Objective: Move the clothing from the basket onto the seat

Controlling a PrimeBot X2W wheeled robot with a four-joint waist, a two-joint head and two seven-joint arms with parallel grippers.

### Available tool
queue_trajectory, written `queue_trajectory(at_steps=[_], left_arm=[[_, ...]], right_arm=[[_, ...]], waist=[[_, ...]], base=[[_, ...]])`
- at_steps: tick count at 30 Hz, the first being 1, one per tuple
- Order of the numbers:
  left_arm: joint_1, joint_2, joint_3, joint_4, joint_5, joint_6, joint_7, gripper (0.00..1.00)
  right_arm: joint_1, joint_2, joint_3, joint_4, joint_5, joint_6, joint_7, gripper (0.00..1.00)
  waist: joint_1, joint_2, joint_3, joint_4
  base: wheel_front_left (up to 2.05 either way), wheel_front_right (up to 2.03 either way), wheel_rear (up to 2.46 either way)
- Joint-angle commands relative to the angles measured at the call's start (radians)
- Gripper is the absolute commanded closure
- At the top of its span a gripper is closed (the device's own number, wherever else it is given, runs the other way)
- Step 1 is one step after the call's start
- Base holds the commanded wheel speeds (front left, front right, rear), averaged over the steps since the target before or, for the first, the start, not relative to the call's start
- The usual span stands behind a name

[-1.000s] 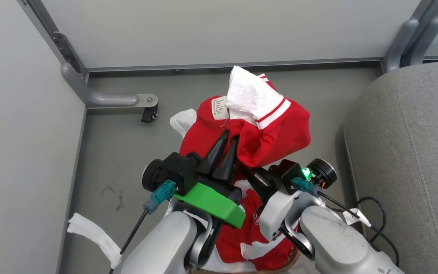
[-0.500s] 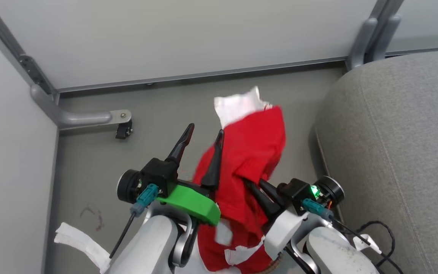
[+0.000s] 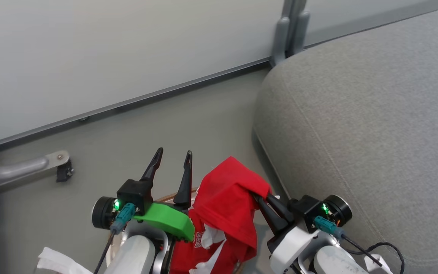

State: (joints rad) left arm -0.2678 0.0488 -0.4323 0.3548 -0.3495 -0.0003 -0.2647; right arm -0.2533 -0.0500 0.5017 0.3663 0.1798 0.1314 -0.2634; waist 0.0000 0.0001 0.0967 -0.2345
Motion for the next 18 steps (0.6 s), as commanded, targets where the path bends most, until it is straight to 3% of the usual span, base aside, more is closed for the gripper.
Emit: queue_trajectory(at_steps=[1,8,18], left_arm=[[0.018,0.003,0.011,-0.001,0.017,-0.006,0.0,0.0],[0.051,0.003,0.045,0.002,0.038,-0.023,0.0,0.0],[-0.006,0.004,-0.029,0.024,0.015,-0.055,0.0,0.0]], right_arm=[[0.014,-0.003,-0.007,-0.011,0.002,-0.001,-0.002,1.0],[0.023,-0.003,-0.031,-0.044,-0.014,-0.001,-0.002,1.0],[0.041,-0.01,-0.182,-0.133,-0.046,-0.001,-0.002,1.0]], waist=[[0.0,-0.0001,-0.028,-0.149],[0.0,-0.0001,-0.021,-0.281],[0.0,-0.0001,0.019,-0.308]], base=[[0.0,0.0,0.0],[0.0,0.0,0.0],[0.0,0.0,0.0]])
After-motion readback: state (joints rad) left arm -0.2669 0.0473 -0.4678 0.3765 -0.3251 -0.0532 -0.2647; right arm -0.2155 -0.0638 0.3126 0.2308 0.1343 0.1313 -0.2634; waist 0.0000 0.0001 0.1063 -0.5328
